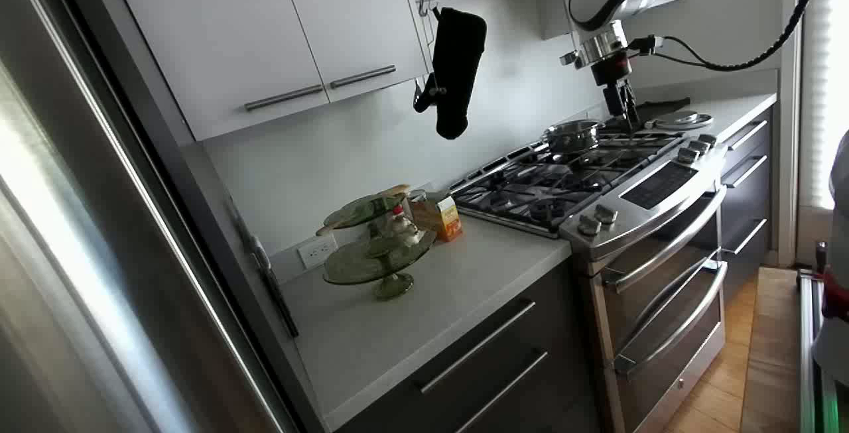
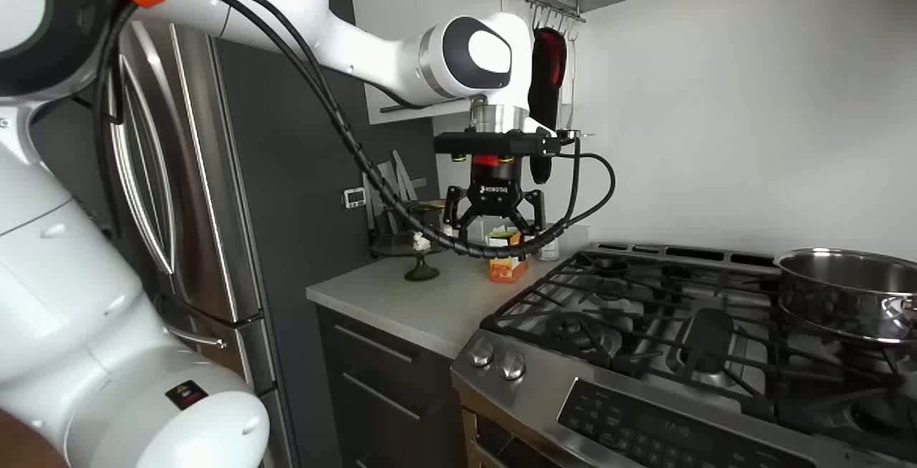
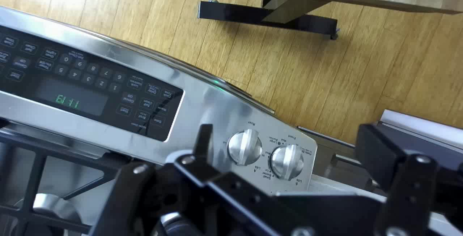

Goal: Pick up one green packet from the top of the serving tray and put it in the orange box

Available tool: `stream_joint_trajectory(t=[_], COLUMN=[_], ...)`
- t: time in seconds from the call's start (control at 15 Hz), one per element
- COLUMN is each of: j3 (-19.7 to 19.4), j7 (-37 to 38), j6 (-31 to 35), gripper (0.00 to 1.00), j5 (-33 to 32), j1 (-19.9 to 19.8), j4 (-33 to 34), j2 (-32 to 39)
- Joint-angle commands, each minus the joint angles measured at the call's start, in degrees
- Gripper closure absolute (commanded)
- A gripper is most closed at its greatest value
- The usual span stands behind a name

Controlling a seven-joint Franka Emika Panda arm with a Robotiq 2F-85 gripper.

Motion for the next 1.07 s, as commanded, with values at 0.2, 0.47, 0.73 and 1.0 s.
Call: stream_joint_trajectory(t=[0.2, 0.47, 0.73, 1.0], j3=[0.61, 1.55, 6.4, 11.35], j7=[-0.22, -0.32, 1.16, 5.15], j6=[-0.11, -0.12, -1.67, -3.14], gripper=[0.0, 0.0, 0.0, 0.0], j5=[0.22, 0.23, 3.45, 10.61], j1=[-0.73, 0.01, 3.19, 6.78], j4=[0.14, 0.38, 1.66, 3.16], j2=[0.14, -0.1, -0.6, -0.4])
